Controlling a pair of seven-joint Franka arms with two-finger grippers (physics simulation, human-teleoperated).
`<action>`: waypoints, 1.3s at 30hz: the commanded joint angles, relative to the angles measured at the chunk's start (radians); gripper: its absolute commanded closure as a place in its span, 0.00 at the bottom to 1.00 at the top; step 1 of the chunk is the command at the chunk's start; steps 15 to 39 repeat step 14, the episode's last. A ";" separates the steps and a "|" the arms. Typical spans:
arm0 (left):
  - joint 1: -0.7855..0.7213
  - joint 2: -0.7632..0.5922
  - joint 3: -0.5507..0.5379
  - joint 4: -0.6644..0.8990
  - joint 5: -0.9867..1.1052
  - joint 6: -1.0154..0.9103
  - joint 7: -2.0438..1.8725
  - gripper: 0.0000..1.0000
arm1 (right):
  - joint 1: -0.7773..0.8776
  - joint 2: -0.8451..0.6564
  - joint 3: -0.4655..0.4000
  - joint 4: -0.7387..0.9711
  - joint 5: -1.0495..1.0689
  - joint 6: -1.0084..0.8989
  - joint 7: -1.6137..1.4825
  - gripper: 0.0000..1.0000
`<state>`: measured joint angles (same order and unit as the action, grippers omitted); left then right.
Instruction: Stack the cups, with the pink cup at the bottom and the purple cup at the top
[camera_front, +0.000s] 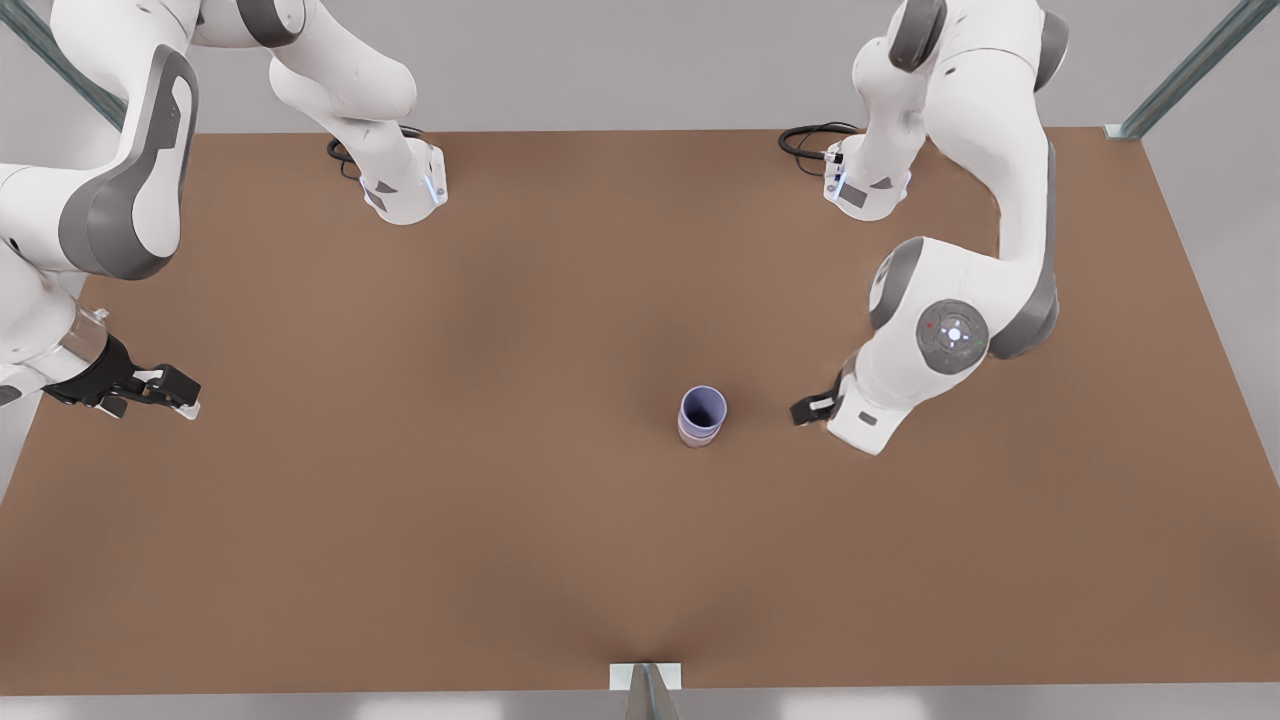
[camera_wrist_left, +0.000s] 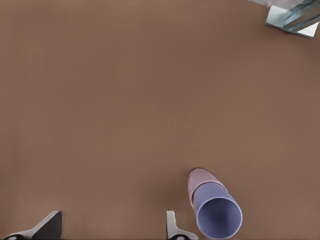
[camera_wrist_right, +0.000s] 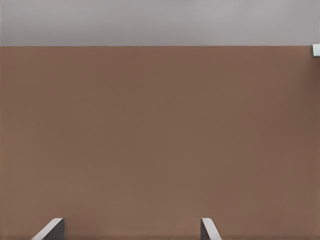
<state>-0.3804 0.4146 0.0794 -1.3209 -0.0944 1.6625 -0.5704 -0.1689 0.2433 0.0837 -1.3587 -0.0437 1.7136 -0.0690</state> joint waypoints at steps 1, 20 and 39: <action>0.002 -0.039 0.039 0.002 0.051 -0.158 0.331 0.00 | 0.000 -0.001 -0.001 0.001 0.001 0.003 -0.003 0.00; 0.334 -0.123 -0.239 -0.012 0.173 -0.145 0.667 0.00 | 0.000 -0.001 -0.001 0.001 0.001 0.003 -0.003 0.00; 0.334 -0.123 -0.239 -0.012 0.173 -0.145 0.667 0.00 | 0.000 -0.001 -0.001 0.001 0.001 0.003 -0.003 0.00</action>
